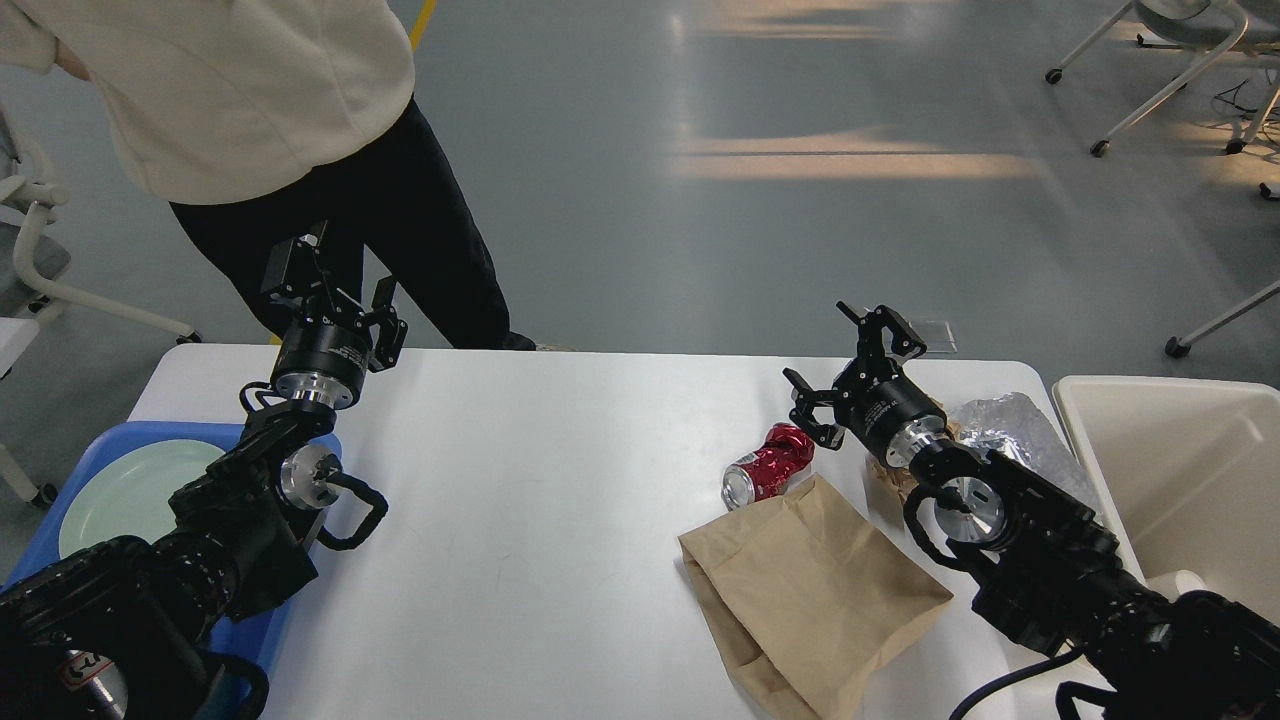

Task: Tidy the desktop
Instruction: 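Lift the right gripper up and away from the paper bag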

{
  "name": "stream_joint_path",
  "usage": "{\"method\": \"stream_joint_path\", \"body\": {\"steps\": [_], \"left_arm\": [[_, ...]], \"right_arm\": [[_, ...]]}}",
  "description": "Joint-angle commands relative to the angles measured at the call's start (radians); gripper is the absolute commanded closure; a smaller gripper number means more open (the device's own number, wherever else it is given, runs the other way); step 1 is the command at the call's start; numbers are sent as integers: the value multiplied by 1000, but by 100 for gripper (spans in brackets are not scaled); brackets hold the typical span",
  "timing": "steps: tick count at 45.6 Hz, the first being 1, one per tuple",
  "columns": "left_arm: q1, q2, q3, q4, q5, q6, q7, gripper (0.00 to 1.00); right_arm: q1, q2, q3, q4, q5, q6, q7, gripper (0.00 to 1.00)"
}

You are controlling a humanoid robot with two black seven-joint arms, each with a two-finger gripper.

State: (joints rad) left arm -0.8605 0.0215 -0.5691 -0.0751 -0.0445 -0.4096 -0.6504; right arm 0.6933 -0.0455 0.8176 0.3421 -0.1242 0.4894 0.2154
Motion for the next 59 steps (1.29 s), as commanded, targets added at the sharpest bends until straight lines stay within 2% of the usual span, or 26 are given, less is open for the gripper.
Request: {"method": "stream_joint_path", "body": {"steps": [1, 23, 33, 46, 59], "left_arm": [[0, 0, 0, 0, 0, 0, 0, 3], [0, 0, 0, 0, 0, 0, 0, 3], [0, 0, 0, 0, 0, 0, 0, 3], [1, 0, 0, 0, 0, 0, 0, 3], [0, 0, 0, 0, 0, 0, 0, 3]], "right_arm": [[0, -1, 0, 0, 0, 0, 1, 0], [9, 39, 20, 3, 58, -8, -5, 0], [20, -10, 43, 0, 184, -6, -5, 0], [18, -102, 75, -2, 190, -3, -5, 0], [3, -109, 72, -3, 190, -8, -5, 0]]}}
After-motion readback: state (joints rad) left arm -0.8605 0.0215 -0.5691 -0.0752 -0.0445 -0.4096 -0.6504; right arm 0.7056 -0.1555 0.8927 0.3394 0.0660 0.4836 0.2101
